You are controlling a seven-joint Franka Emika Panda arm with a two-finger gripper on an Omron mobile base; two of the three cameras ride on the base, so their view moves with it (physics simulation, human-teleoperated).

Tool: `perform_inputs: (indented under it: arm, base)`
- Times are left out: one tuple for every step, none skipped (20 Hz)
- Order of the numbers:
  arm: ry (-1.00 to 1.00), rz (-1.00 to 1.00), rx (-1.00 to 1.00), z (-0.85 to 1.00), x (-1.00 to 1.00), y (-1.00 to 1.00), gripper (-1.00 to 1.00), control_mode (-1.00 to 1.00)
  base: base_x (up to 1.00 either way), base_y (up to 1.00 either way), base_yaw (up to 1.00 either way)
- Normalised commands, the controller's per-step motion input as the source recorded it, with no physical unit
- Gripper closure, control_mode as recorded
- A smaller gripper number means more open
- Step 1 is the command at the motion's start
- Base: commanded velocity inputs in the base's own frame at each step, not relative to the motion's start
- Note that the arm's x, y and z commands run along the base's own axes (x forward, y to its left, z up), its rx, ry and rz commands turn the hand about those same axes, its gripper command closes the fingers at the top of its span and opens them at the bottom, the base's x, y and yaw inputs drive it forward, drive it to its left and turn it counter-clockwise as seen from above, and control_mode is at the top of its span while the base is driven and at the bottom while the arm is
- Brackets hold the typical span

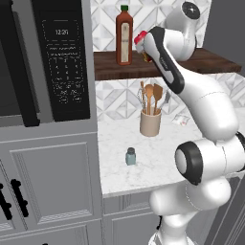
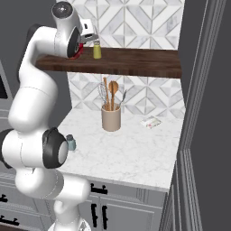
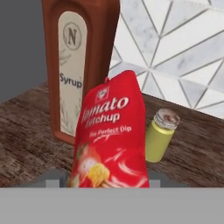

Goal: Put the shaker and condiment bottle from the counter next to their counterparts in the cabinet.

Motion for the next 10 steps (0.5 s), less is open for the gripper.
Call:
perform_inputs:
  arm:
    - [0.00,0.00,0.00,0.00,0.07,0.00,1.00,-1.00]
    - [0.00,0.00,0.00,0.00,0.04,0.00,-1.00,-1.00]
    - [0.00,0.00,0.00,0.00,0.01,0.00,-1.00,-1.00]
    - [0.00,0.00,0.00,0.00,0.04,0.00,-1.00,-1.00]
    - [0.00,0.00,0.00,0.00,0.05,0.00,-1.00,-1.00]
    - [0.00,0.00,0.00,0.00,0.04,0.00,-1.00,-1.00]
    - [0.00,0.00,0.00,0.00,0.05,0.00,-1.00,-1.00]
    - [0.00,0.00,0.00,0.00,0.04,0.00,-1.00,-1.00]
    - [0.00,0.00,0.00,0.00,0.01,0.00,-1.00,-1.00]
    - [0.00,0.00,0.00,0.00,0.00,0.00,-1.00,-1.00]
  base:
    - [0.00,0.00,0.00]
    - [0.00,0.00,0.00]
    - [0.00,0.00,0.00]
    - [0.00,0.00,0.00]
    - [0.00,0.00,0.00]
    - [0.00,0.00,0.00]
    - [0.00,0.00,0.00]
    - [0.00,0.00,0.00]
    - [0.00,0.00,0.00]
    - [0.00,0.00,0.00]
